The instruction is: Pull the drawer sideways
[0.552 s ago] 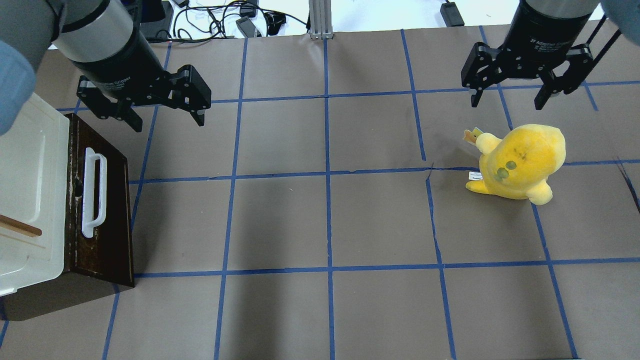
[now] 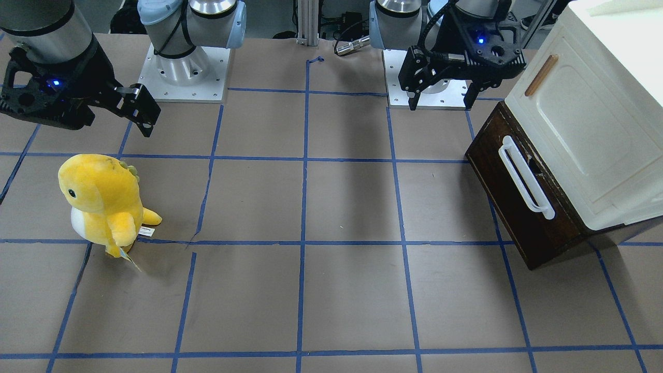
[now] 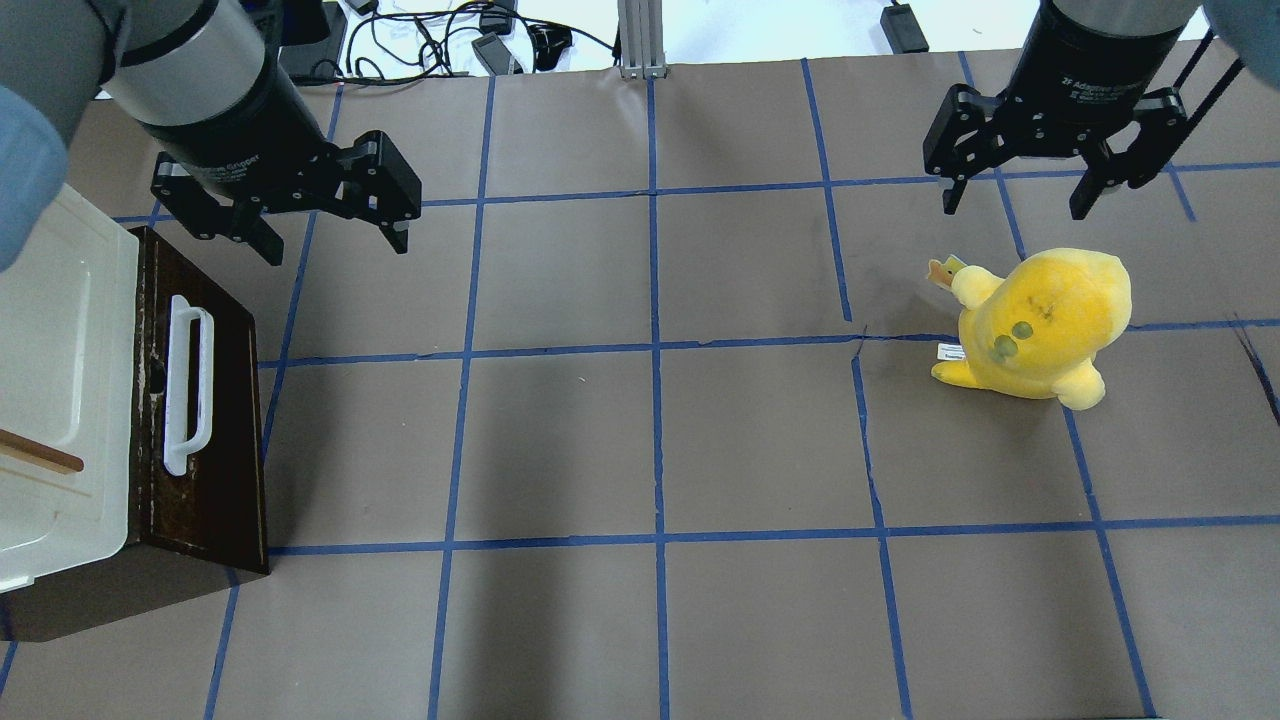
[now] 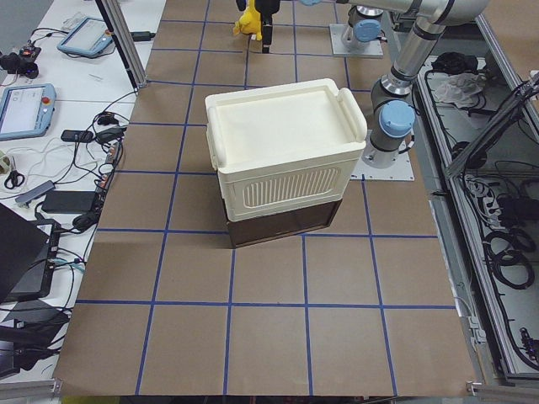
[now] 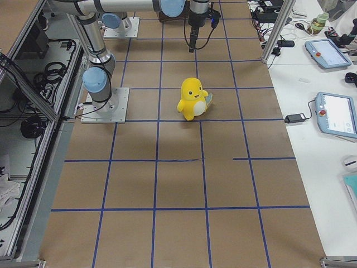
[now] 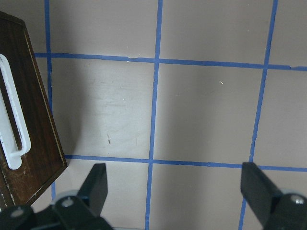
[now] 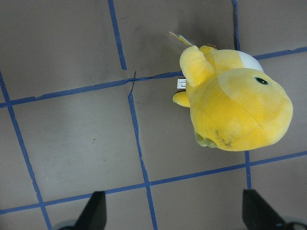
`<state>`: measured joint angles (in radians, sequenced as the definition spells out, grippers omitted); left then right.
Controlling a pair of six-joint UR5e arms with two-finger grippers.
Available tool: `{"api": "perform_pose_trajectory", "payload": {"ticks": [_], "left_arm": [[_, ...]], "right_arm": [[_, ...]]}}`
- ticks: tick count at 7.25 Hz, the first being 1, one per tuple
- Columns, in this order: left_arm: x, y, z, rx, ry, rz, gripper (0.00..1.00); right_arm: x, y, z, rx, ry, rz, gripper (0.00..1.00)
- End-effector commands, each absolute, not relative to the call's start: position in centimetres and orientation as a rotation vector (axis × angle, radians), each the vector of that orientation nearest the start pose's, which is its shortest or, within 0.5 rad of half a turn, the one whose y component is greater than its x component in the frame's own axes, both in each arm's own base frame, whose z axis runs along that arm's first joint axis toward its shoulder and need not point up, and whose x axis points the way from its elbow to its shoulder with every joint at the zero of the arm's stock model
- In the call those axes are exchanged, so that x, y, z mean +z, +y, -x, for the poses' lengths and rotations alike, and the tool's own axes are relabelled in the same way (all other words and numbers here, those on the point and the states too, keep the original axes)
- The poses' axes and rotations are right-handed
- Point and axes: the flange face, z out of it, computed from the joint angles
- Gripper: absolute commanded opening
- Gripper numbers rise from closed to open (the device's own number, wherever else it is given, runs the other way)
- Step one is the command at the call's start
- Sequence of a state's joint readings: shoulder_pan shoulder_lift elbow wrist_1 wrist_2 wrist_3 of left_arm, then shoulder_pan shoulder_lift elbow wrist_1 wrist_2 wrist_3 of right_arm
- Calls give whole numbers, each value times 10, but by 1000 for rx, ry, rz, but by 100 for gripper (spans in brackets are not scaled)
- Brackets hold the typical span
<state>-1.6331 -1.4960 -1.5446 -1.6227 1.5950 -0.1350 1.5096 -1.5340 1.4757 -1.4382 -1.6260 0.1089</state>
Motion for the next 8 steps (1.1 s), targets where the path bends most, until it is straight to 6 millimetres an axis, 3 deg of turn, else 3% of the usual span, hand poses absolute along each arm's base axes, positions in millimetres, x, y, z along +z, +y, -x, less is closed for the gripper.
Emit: {"api": "perform_pose_trajectory", "payload": {"ticks": [1,8], "left_arm": [[531,-453,160,-77,3120,113,100],[520,-450,159,-5,3110,131,100]], "right_arm": [[504,-506,-97,116,3185,-269,100],[504,-506,-98,116,3185,-266,100]]}}
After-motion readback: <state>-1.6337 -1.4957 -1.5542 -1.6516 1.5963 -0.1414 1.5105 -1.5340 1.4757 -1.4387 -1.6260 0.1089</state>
